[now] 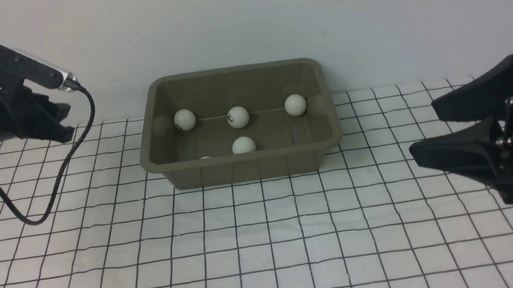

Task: Put the table tennis balls into the box on the white checkered tablecloth.

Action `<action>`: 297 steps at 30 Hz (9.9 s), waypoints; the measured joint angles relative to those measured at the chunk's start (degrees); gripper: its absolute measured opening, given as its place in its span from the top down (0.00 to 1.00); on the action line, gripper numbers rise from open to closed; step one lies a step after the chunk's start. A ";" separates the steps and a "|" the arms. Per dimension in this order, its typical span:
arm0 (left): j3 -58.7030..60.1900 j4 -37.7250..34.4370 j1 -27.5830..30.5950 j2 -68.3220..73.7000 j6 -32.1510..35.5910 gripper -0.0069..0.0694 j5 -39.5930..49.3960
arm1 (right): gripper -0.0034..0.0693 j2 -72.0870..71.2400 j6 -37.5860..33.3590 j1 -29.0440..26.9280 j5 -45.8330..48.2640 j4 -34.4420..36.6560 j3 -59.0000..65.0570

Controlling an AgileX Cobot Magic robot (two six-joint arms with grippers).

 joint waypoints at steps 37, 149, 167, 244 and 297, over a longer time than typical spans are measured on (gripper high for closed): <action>-1.14 33.63 6.78 -7.74 -43.93 0.56 33.55 | 0.32 0.00 0.00 0.00 0.78 0.56 0.00; -13.92 -2.59 -4.32 26.06 12.15 0.50 16.78 | 0.32 0.00 -0.21 0.00 5.03 4.34 0.00; -13.92 10.12 -1.23 23.27 -2.69 0.39 23.82 | 0.32 0.00 -0.42 0.00 4.88 4.47 0.00; -29.83 24.71 -5.30 31.04 -3.93 0.29 25.35 | 0.32 0.00 -0.52 0.00 6.66 5.61 0.00; -29.83 17.82 -5.19 23.89 -6.59 0.45 44.35 | 0.32 0.00 -0.43 0.00 6.51 6.05 0.00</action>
